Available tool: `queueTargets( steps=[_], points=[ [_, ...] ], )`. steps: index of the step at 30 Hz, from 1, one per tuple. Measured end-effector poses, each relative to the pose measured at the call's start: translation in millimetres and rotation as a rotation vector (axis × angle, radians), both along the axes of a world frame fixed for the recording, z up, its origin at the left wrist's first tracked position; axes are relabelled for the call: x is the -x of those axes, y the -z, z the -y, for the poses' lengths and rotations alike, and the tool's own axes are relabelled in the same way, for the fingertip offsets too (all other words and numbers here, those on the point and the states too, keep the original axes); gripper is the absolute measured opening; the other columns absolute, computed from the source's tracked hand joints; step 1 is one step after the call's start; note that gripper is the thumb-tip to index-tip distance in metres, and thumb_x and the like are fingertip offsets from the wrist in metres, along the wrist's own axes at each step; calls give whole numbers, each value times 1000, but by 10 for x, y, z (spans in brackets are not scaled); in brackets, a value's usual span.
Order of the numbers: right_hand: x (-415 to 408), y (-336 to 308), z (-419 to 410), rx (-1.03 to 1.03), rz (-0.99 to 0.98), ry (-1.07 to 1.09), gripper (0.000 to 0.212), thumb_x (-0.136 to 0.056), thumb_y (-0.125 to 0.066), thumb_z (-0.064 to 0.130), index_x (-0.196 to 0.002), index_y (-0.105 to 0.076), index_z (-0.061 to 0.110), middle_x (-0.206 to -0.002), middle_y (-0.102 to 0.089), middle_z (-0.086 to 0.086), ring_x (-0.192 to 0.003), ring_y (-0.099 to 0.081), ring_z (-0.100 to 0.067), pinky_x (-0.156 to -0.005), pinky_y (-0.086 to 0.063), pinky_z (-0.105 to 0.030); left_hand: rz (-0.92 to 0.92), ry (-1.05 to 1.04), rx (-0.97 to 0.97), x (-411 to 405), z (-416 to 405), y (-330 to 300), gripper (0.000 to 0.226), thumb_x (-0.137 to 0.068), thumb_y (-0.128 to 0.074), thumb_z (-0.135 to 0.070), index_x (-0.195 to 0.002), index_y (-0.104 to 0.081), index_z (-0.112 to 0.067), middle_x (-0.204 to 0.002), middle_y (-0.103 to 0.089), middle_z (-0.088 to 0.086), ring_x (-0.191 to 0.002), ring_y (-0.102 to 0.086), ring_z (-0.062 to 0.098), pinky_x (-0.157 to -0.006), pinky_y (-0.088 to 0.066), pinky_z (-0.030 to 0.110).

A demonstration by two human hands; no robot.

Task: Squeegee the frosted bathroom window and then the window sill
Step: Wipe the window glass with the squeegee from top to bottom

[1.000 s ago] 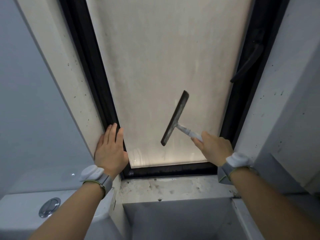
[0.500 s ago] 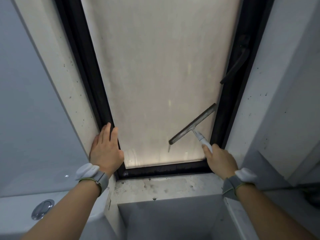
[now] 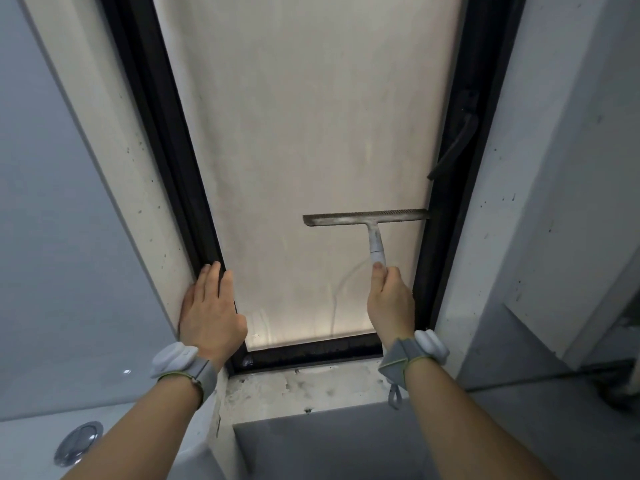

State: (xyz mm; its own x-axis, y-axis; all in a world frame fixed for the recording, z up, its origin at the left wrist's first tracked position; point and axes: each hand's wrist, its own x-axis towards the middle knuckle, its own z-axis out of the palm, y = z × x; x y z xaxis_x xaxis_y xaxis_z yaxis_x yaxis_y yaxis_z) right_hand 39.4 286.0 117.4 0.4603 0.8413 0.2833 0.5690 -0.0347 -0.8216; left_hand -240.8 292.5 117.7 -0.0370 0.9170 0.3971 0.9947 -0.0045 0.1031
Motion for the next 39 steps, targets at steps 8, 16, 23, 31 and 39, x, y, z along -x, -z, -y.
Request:
queueTargets(
  steps=[8,16,23,31,39],
  points=[
    [29,136,-172,-16,-17,32,46,-103,-23,52,-91,-46,14,-69,-56,-2,-62,-56,-27,-55,-44,-38,-43,-12,-9,20,-75,85,80,-74,-57,-17,-150,-34,-12,-163,-25,8,-152,-11,25,-121,-19,45],
    [266,713,-55,102,-105,35,46,-103,-23,49,-87,-45,12,-65,-55,-4,-54,-52,-19,-44,-31,-28,-30,-3,-18,28,-89,107,81,-72,-59,-17,-149,-35,-11,-162,-26,9,-151,-12,27,-120,-22,47],
    [401,699,75,242,-302,52,53,-102,-21,56,-86,-49,14,-72,-59,-8,-56,-59,-26,-46,-47,-35,40,48,-8,15,-56,36,80,-75,-59,-17,-151,-33,-12,-162,-24,8,-152,-10,27,-120,-22,47],
    [463,91,44,-42,-1375,82,52,-93,-40,66,-84,-42,15,-45,-38,2,-33,-31,-12,-36,-29,-18,120,124,-24,96,-12,11,79,-77,-58,-14,-151,-30,-11,-164,-15,14,-151,-12,30,-122,-20,46],
    [191,-198,-214,-103,-1544,95,64,-87,-38,79,-76,-35,16,-42,-27,3,-28,-23,-11,-36,-24,-11,126,96,-28,47,-34,11,79,-76,-60,-12,-149,-32,-11,-164,-16,15,-150,-15,32,-119,-27,46]
  ],
)
